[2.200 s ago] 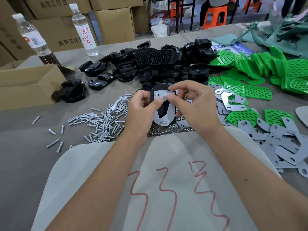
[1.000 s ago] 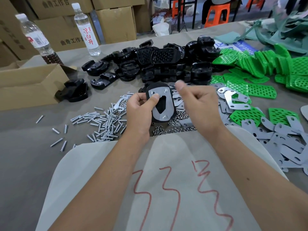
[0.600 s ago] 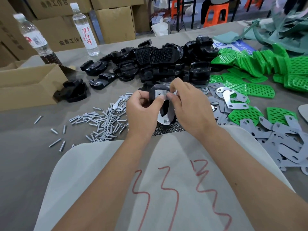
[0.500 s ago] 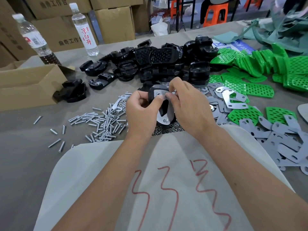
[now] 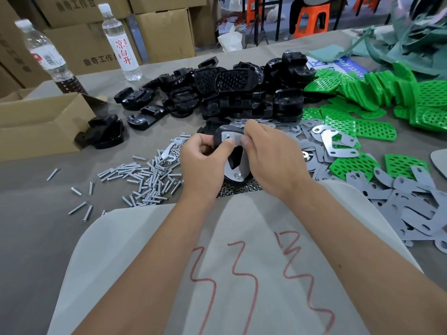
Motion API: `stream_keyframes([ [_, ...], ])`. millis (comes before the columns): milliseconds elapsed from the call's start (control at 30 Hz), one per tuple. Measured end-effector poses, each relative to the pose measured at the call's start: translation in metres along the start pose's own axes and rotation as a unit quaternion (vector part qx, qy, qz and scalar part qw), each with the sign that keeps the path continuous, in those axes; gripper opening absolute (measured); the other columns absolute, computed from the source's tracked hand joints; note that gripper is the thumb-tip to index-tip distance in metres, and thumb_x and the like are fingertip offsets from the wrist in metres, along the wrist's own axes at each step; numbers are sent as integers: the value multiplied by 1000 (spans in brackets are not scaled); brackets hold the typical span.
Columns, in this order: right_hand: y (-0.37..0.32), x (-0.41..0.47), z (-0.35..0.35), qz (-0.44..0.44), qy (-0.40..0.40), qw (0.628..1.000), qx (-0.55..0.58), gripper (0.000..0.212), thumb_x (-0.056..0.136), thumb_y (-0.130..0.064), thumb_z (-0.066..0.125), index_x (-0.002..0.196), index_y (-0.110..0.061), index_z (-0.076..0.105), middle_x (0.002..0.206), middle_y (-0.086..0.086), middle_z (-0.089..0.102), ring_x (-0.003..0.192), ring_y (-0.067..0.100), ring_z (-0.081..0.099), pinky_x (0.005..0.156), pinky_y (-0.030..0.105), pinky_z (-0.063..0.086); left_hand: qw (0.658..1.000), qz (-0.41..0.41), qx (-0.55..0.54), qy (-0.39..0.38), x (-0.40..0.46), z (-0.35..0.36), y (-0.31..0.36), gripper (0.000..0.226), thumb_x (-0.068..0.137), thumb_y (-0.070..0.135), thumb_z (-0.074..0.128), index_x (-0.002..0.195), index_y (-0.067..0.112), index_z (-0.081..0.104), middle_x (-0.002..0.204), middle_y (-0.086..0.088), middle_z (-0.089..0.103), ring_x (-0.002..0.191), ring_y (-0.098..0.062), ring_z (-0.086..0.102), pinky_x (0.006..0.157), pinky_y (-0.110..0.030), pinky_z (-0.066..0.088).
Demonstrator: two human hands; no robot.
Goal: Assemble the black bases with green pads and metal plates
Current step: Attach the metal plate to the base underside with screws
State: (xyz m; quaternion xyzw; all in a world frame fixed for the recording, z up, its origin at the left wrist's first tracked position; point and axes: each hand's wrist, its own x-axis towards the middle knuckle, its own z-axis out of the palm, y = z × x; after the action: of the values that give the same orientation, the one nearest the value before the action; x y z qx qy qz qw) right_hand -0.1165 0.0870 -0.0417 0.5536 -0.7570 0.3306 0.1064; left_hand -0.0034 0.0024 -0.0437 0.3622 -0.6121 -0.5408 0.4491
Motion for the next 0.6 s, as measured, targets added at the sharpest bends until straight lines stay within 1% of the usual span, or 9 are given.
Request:
stream_keyframes([
  [100, -1, 0, 0, 12, 7, 999, -29, 23, 109, -27, 40, 88, -18, 37, 74, -6, 47, 67, 29, 48, 57, 39, 29, 1000, -5, -5, -2, 0, 1, 1, 31, 70, 32, 79, 84, 6, 69, 86, -22, 73, 71, -23, 64, 72, -46, 55],
  [200, -3, 0, 0, 19, 29, 999, -23, 23, 109, -29, 41, 89, -18, 38, 73, -6, 46, 67, 30, 49, 57, 39, 31, 1000, -15, -21, -3, 0, 1, 2, 32, 71, 29, 79, 87, 3, 70, 85, -22, 73, 74, -28, 65, 77, -54, 57],
  [233, -4, 1, 1, 15, 37, 999, -17, 21, 109, -29, 42, 91, -18, 37, 75, -6, 47, 66, 30, 49, 55, 39, 33, 999, -17, -26, -4, 1, 1, 2, 33, 72, 29, 79, 87, 2, 69, 83, -19, 73, 74, -28, 64, 77, -54, 57],
  [267, -5, 1, 1, 7, 38, 999, -17, 19, 109, -27, 42, 93, -19, 36, 78, -5, 48, 65, 30, 50, 54, 39, 35, 999, -18, -28, -4, 1, 1, 2, 32, 72, 29, 79, 86, 2, 69, 80, -15, 71, 73, -26, 63, 74, -51, 57],
  [333, -7, 2, 2, -2, 27, 999, -32, 18, 108, -22, 44, 94, -20, 34, 82, -2, 50, 67, 33, 51, 52, 39, 37, 1000, -15, -25, -7, 1, 1, 2, 29, 71, 29, 79, 84, 5, 69, 75, -7, 69, 70, -20, 62, 69, -40, 54],
  [367, -7, 2, 2, -1, 22, 999, -41, 19, 107, -20, 47, 94, -20, 33, 82, -2, 50, 68, 34, 52, 52, 39, 37, 1000, -14, -24, -10, 1, 1, 2, 29, 70, 29, 79, 84, 6, 70, 75, -6, 70, 70, -18, 63, 68, -35, 53],
  [433, -7, 3, 3, 7, 23, 998, -55, 24, 102, -15, 53, 93, -20, 32, 81, -3, 50, 68, 34, 52, 51, 38, 35, 999, -11, -25, -20, 1, 0, 0, 27, 72, 28, 79, 87, 7, 72, 81, -7, 75, 73, -17, 68, 69, -29, 55],
  [500, -7, 3, 3, 20, 30, 997, -62, 27, 101, -14, 56, 92, -21, 31, 80, -4, 49, 67, 32, 52, 52, 37, 33, 999, -6, -26, -26, 2, 0, -1, 26, 74, 27, 80, 91, 8, 74, 87, -8, 78, 79, -18, 72, 72, -28, 56],
  [600, -5, 4, 3, 38, 54, 998, 14, 20, 107, -28, 50, 94, -18, 39, 77, -5, 52, 69, 28, 49, 57, 39, 34, 999, -6, -44, -15, 4, 0, -4, 18, 81, 20, 82, 94, 11, 74, 88, -5, 79, 82, -19, 75, 75, -30, 59],
])
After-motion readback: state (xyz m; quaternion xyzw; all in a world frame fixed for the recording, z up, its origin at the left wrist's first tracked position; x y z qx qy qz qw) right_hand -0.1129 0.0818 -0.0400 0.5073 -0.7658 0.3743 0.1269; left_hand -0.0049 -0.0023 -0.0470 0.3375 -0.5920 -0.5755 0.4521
